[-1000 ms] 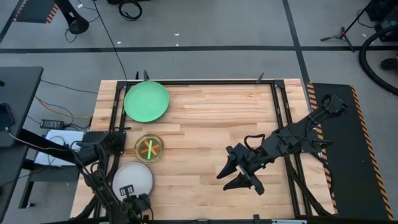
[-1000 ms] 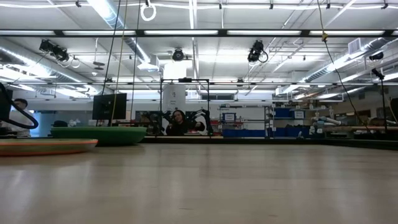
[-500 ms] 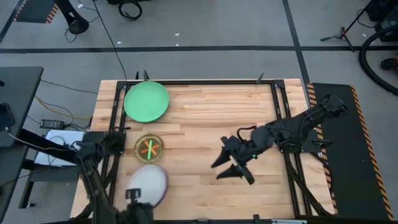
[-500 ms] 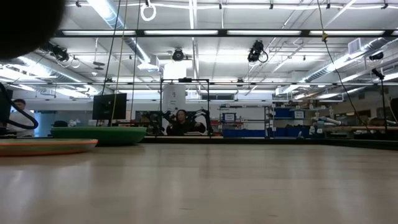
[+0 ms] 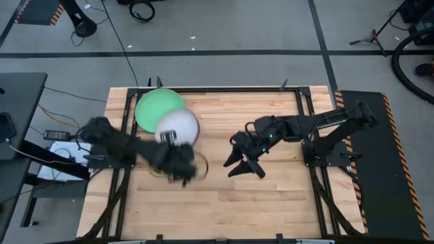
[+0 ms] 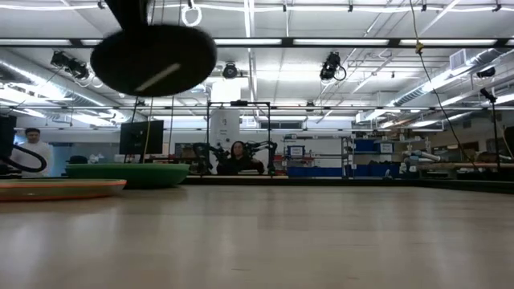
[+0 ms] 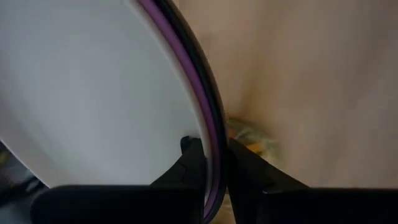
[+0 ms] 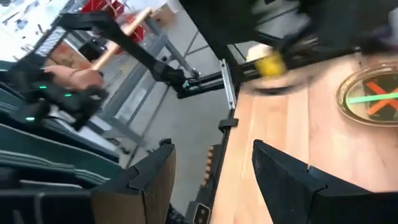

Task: Stack plastic plates
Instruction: Stack the bottom stacked plates on top of the light green plate

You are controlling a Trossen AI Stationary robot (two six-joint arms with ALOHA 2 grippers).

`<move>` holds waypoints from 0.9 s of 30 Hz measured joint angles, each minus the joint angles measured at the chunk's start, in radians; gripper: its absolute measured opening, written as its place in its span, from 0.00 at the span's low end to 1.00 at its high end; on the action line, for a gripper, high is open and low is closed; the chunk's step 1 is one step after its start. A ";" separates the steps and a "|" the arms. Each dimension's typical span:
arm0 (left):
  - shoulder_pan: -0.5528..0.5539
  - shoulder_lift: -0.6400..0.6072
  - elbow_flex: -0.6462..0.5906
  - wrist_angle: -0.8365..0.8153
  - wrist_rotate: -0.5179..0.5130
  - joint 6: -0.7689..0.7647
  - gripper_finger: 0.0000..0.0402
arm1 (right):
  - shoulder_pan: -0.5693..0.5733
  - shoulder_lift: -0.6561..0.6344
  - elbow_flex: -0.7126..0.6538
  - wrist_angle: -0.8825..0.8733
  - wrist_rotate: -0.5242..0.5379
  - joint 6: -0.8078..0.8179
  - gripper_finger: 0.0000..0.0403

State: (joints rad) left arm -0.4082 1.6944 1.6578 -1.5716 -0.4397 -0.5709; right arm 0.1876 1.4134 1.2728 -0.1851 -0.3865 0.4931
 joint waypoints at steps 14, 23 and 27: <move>0.504 -0.118 -0.517 0.340 0.110 0.352 0.12 | -0.217 -0.241 0.000 -0.485 -0.031 -0.165 0.54; 0.738 -0.111 -0.631 0.394 0.059 0.447 0.12 | -0.309 -0.392 0.000 -0.765 0.081 -0.334 0.54; 0.824 -0.111 -0.658 0.465 0.060 0.533 0.12 | -0.329 -0.429 0.000 -0.780 0.142 -0.347 0.54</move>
State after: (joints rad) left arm 0.4156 1.5829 1.0002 -1.1061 -0.3793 -0.0381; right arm -0.1414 0.9844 1.2724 -0.9648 -0.2449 0.1459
